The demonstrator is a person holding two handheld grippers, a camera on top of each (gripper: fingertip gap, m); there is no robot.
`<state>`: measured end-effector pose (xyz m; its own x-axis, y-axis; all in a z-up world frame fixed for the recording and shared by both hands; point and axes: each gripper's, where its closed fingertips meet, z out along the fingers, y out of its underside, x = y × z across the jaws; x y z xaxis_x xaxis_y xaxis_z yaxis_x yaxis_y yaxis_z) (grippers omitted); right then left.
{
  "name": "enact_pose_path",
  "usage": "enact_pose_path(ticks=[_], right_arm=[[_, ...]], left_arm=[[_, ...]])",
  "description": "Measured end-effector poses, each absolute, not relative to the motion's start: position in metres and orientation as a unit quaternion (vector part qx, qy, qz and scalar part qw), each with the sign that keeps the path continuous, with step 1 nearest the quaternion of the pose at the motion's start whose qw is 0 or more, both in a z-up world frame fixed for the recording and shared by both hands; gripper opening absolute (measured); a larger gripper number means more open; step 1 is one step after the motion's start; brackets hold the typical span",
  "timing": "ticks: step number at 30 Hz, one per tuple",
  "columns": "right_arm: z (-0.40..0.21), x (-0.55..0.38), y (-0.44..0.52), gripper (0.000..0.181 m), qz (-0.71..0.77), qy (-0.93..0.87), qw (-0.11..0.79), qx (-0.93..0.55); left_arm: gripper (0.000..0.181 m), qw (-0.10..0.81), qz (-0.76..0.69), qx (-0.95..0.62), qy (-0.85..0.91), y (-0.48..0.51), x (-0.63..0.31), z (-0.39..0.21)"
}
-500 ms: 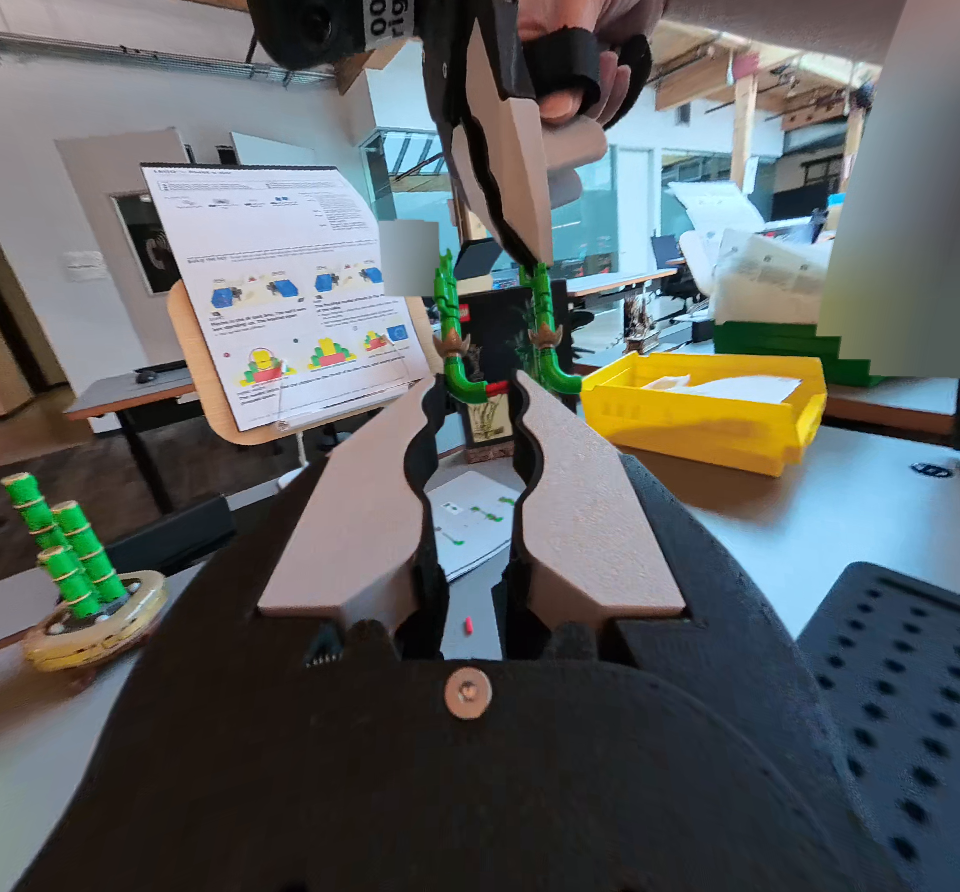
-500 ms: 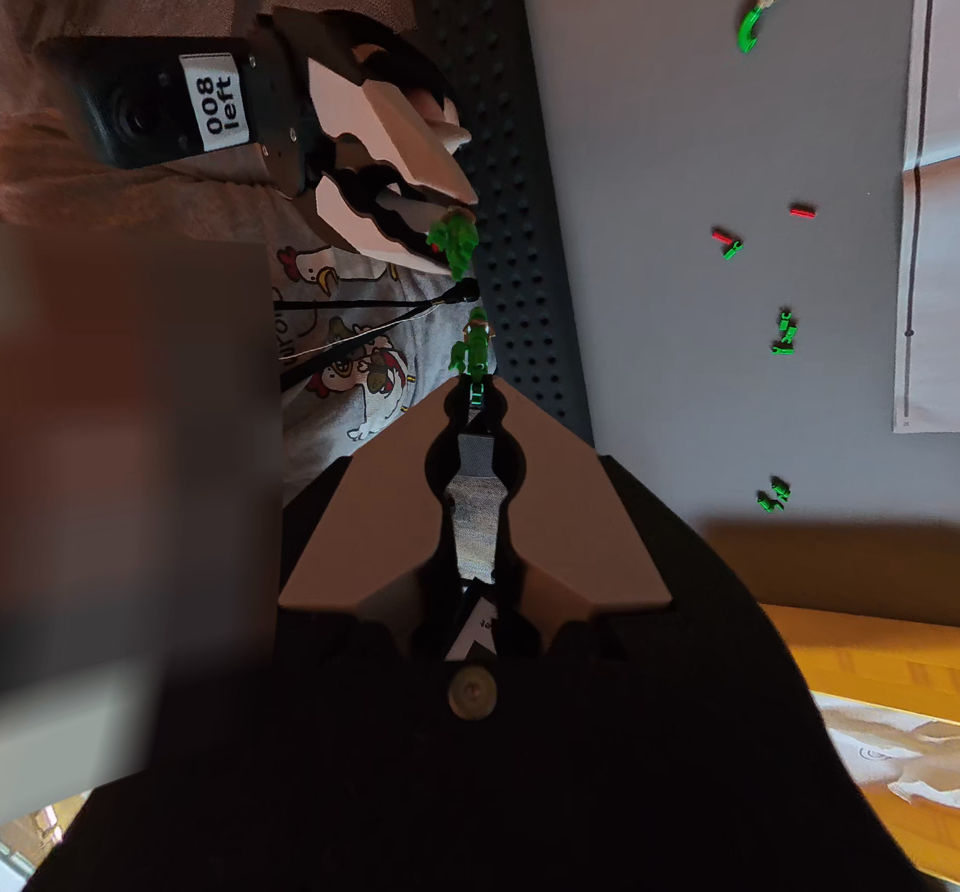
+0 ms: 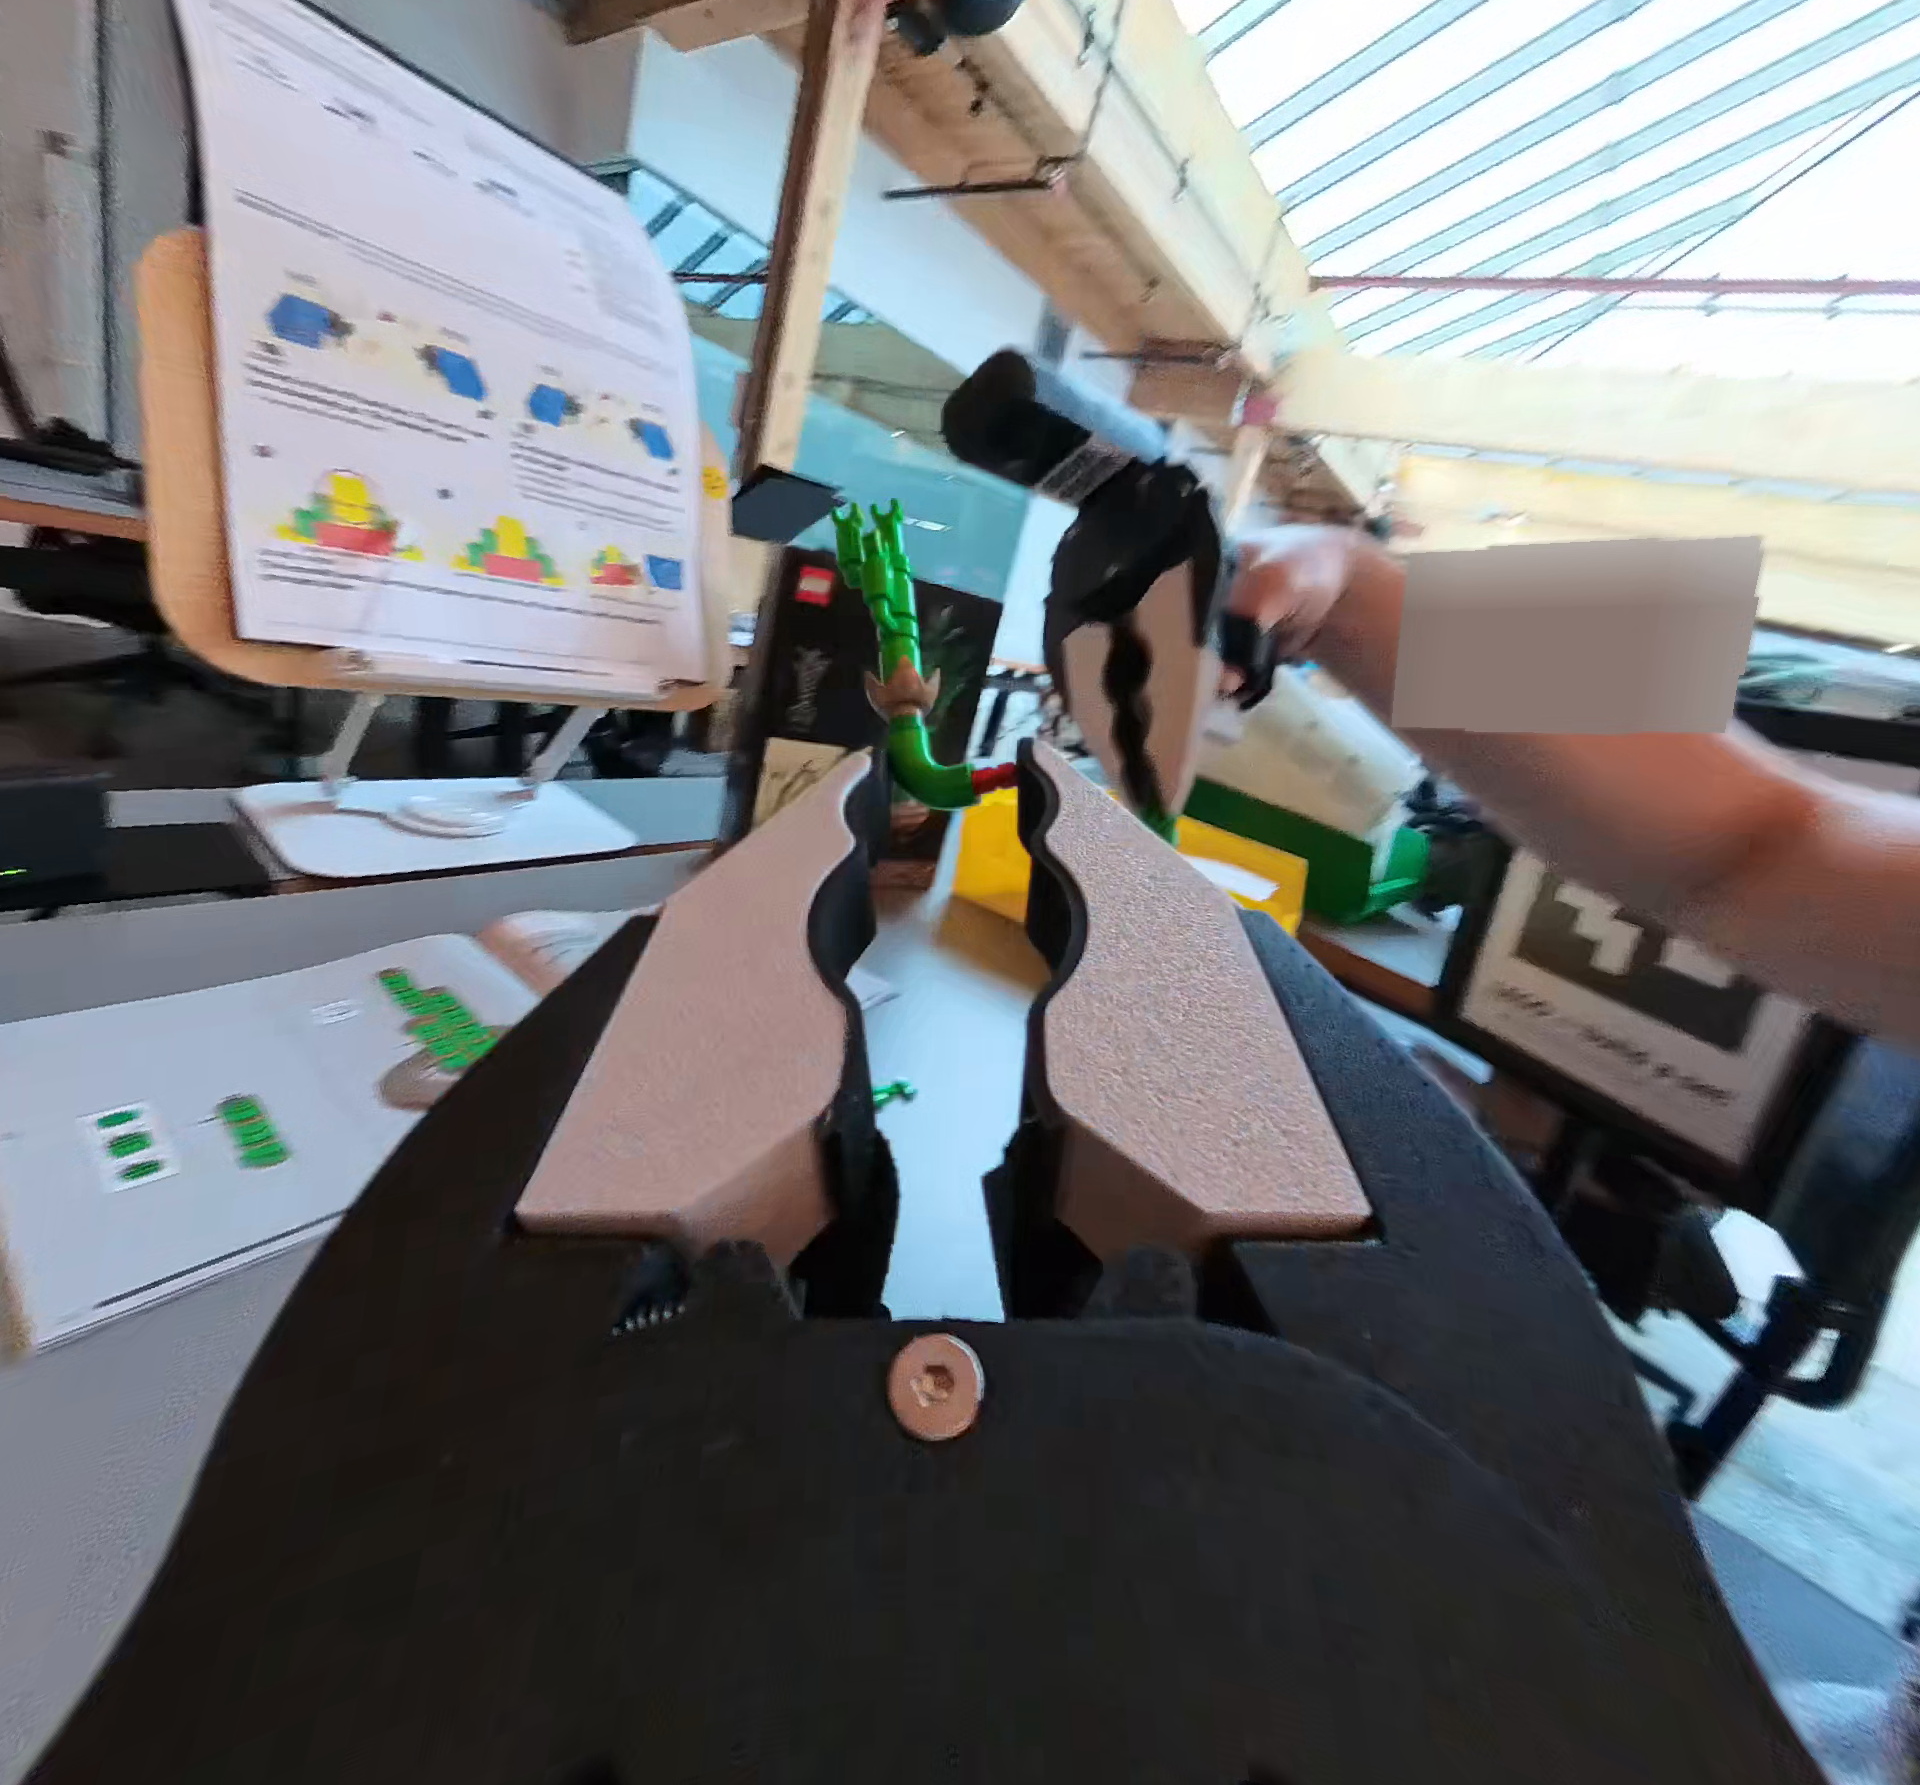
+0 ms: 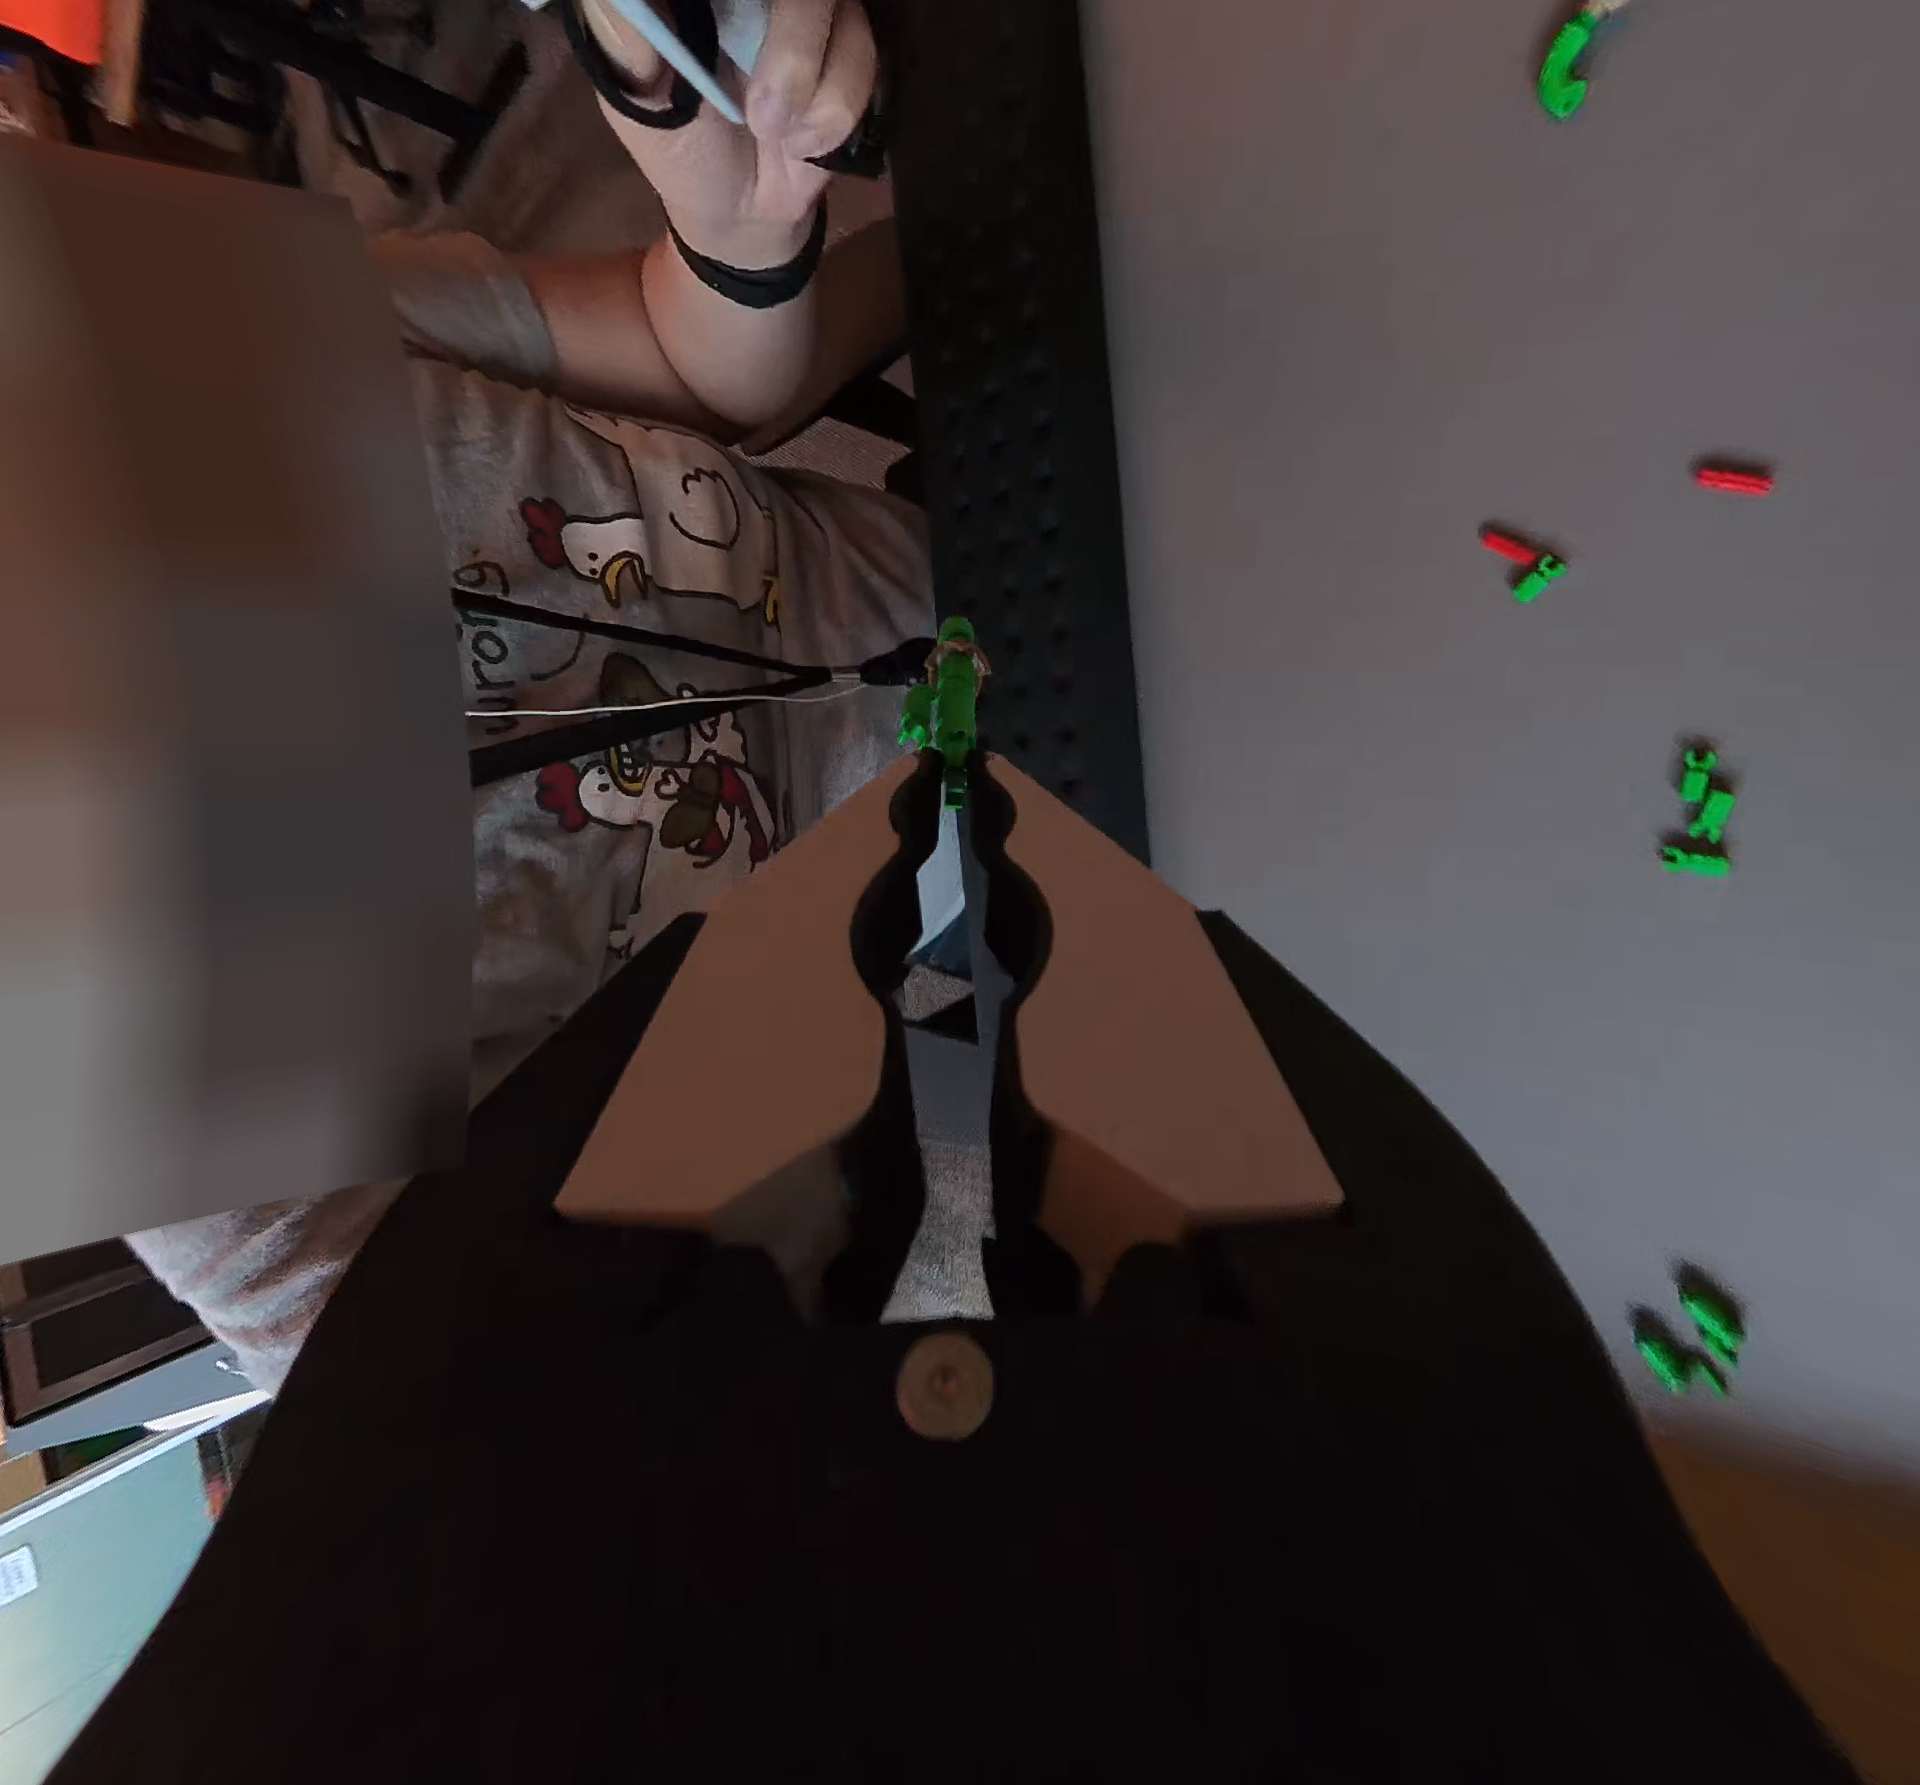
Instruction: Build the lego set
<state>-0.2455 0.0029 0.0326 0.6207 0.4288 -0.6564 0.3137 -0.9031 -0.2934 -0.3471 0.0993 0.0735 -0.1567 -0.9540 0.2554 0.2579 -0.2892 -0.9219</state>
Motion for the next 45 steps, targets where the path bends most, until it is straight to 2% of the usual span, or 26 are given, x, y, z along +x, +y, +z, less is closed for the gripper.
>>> enact_pose_path(ticks=[4,7,14,18,22,29,35,45], right_arm=[[0.014,-0.258,0.009,0.003,0.410,-0.235,0.138,-0.870],[0.001,-0.267,0.014,0.004,0.414,-0.275,0.196,-0.845],[-0.004,-0.263,0.048,0.004,0.393,-0.269,0.310,-0.823],[0.002,-0.266,0.059,0.004,0.389,-0.272,0.341,-0.812],[-0.003,-0.261,0.067,0.004,0.342,-0.278,0.344,-0.829],[0.016,-0.262,0.055,0.004,0.360,-0.306,0.356,-0.806],[0.019,-0.255,0.049,0.003,0.374,-0.307,0.354,-0.800],[-0.010,-0.233,0.040,0.003,0.417,-0.278,0.324,-0.803]], left_arm=[[0.022,0.461,-0.665,-0.449,0.379,0.100,-0.352,0.070],[0.022,0.517,-0.621,-0.441,0.390,0.103,-0.356,0.068],[0.022,0.718,-0.288,-0.433,0.462,0.119,-0.357,0.054],[0.023,0.758,-0.174,-0.399,0.485,0.114,-0.351,0.049],[0.022,0.772,-0.121,-0.378,0.496,0.111,-0.347,0.046],[0.022,0.764,-0.121,-0.388,0.501,0.113,-0.345,0.041],[0.023,0.723,-0.148,-0.424,0.525,0.115,-0.338,0.015],[0.023,0.519,-0.140,-0.647,0.541,0.210,-0.374,-0.094]])
